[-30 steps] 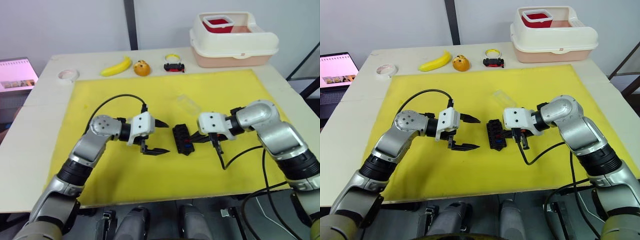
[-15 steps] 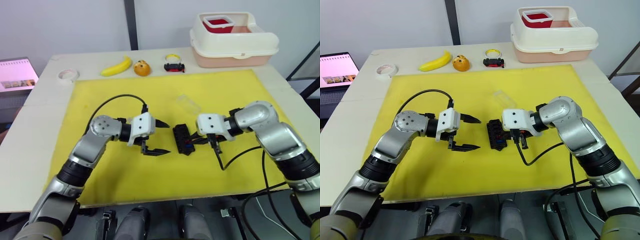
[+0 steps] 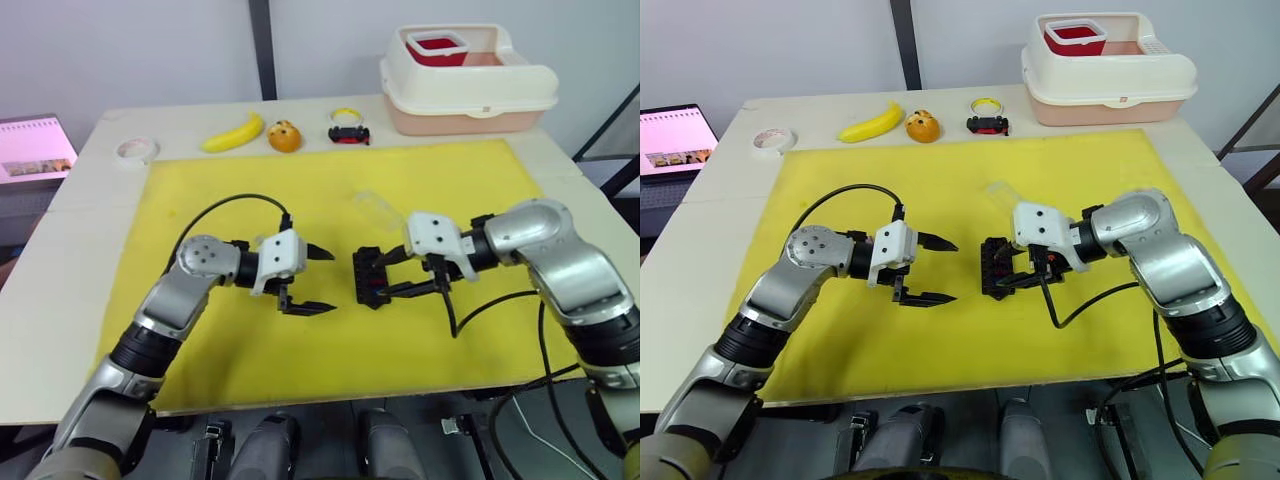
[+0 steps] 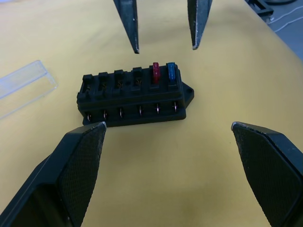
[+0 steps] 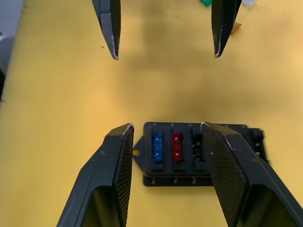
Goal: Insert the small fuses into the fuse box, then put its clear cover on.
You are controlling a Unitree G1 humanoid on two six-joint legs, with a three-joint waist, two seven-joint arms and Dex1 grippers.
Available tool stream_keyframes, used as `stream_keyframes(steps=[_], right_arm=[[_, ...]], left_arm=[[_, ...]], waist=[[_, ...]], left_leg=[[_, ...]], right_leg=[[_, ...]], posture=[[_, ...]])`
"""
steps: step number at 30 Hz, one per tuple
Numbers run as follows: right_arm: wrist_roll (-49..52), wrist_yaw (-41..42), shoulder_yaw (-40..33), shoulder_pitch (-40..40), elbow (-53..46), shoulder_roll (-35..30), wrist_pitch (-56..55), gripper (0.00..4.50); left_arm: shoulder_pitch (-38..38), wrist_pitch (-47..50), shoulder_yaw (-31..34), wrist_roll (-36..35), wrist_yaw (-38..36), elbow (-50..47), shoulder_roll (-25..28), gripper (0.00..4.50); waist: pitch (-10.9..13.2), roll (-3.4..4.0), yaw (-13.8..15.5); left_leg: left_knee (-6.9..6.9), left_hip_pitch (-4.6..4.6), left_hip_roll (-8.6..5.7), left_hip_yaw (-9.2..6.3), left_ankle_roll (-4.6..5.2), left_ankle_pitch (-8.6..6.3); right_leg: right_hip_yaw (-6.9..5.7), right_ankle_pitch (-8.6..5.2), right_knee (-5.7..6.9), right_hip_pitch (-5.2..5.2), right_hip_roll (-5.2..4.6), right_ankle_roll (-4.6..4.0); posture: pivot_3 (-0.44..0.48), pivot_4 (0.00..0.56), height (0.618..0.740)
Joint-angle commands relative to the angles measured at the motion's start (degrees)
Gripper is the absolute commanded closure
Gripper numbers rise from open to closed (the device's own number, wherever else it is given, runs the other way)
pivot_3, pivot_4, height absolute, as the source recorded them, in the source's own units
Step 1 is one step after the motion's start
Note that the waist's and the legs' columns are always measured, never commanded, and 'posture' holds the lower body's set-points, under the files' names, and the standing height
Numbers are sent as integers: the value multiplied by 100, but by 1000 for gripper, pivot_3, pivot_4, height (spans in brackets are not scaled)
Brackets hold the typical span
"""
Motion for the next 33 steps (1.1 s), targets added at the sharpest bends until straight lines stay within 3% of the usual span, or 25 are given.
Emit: stream_keyframes(steps=[1, 12, 15, 18, 33], right_arm=[[261, -206, -352, 27, -225, 78, -116, 2078], [759, -770, -881, 834, -256, 287, -262, 2078], [884, -859, -915, 972, -195, 404, -306, 2973], [846, -966, -861, 1018, -95, 460, -374, 4472], [508, -1084, -502, 918, 421, 542, -732, 4472]], left_arm=[[-115, -84, 79, -36, -39, -86, 39, 0], [-181, -219, -14, 2, -149, -12, 9, 0], [-235, -219, -32, 7, -139, 39, -53, 0], [-252, -225, -43, 13, -134, 55, -80, 0], [-220, -205, -35, 21, -96, 17, -102, 0]], waist=[[0, 0, -2], [0, 0, 6], [0, 0, 9], [0, 0, 3], [0, 0, 0]], left_leg=[[0, 0, 0, 0, 0, 0], [3, 0, -1, 0, 1, 0], [2, 0, 0, 0, 1, 0], [4, 0, -1, -1, 1, 0], [4, 0, -1, -1, 1, 0]], right_leg=[[0, 0, 0, 0, 0, 0], [0, 0, 0, 2, 0, 0], [0, 0, 0, 2, 0, 0], [-1, 0, 0, 3, 0, 0], [-1, 0, 1, 3, 0, 0]], posture=[[0, 150, 740], [0, 150, 740], [0, 150, 740], [0, 150, 740], [0, 150, 740]])
